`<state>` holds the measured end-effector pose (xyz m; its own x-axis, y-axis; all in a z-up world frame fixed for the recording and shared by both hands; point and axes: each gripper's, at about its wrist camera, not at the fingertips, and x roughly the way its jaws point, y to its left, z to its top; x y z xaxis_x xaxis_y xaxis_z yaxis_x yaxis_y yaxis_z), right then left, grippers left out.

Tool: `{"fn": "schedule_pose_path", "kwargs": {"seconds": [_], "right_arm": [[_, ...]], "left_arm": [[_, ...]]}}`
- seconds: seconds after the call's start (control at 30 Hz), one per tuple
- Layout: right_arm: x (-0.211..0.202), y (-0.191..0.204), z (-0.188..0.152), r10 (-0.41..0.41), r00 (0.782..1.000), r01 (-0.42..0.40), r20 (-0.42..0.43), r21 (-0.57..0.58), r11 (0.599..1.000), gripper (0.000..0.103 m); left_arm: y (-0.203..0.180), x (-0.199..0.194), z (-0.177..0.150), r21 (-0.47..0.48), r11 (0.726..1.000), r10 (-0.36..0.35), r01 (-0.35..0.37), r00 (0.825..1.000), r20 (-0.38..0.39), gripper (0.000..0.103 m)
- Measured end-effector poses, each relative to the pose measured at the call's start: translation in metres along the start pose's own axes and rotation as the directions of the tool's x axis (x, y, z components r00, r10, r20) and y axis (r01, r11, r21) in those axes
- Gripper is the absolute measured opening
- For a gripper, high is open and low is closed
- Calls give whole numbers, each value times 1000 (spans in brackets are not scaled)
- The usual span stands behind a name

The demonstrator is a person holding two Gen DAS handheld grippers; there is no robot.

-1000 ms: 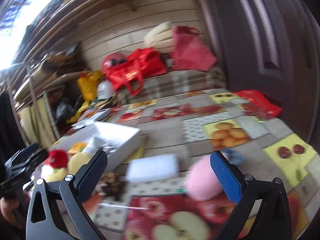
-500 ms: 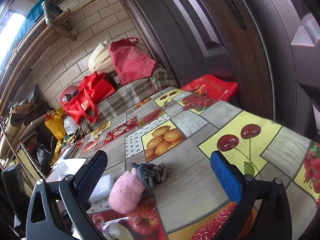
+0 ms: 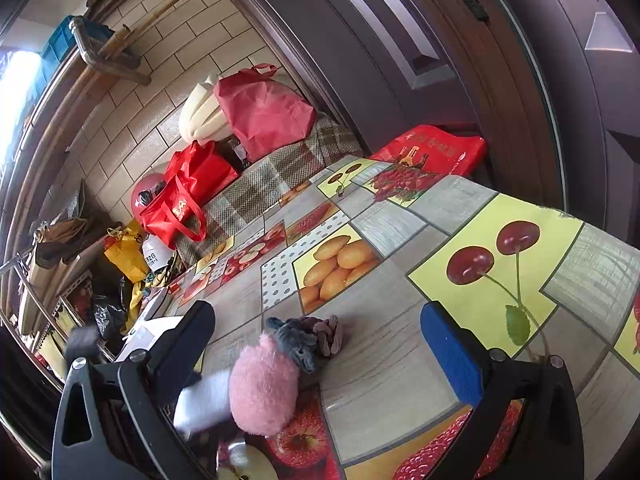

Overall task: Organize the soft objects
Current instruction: 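Grasp the white foam sheet with the left gripper while the right gripper grasps the pink fluffy ball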

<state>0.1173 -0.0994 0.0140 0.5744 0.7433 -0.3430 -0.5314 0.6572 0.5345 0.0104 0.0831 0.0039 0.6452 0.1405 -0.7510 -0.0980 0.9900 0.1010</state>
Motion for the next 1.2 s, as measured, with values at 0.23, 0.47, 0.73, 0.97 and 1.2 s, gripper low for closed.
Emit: {"fn": "schedule_pose_path", "kwargs": {"seconds": [0.23, 0.47, 0.73, 0.97, 1.2], "right_arm": [[0, 2, -1, 7, 1000, -7, -26, -1, 1000, 103], [14, 32, -13, 16, 985, -40, -174, -132, 990, 103], [58, 67, -40, -94, 923, -19, -373, -288, 957, 74], [46, 58, -42, 9, 922, -102, -387, -220, 970, 46], [-2, 76, -37, 91, 980, -141, -175, -297, 945, 46]], "left_arm": [[-10, -11, -8, -13, 1000, -14, 14, 1000, 9, 77], [-15, -19, -20, 17, 999, -45, 45, 999, 4, 77], [-20, -24, -28, 51, 998, -31, 31, 1000, -1, 78], [-15, -42, -33, 21, 997, -79, 78, 994, 74, 72], [-7, -89, -48, -37, 997, -57, 70, 957, 285, 72]]}}
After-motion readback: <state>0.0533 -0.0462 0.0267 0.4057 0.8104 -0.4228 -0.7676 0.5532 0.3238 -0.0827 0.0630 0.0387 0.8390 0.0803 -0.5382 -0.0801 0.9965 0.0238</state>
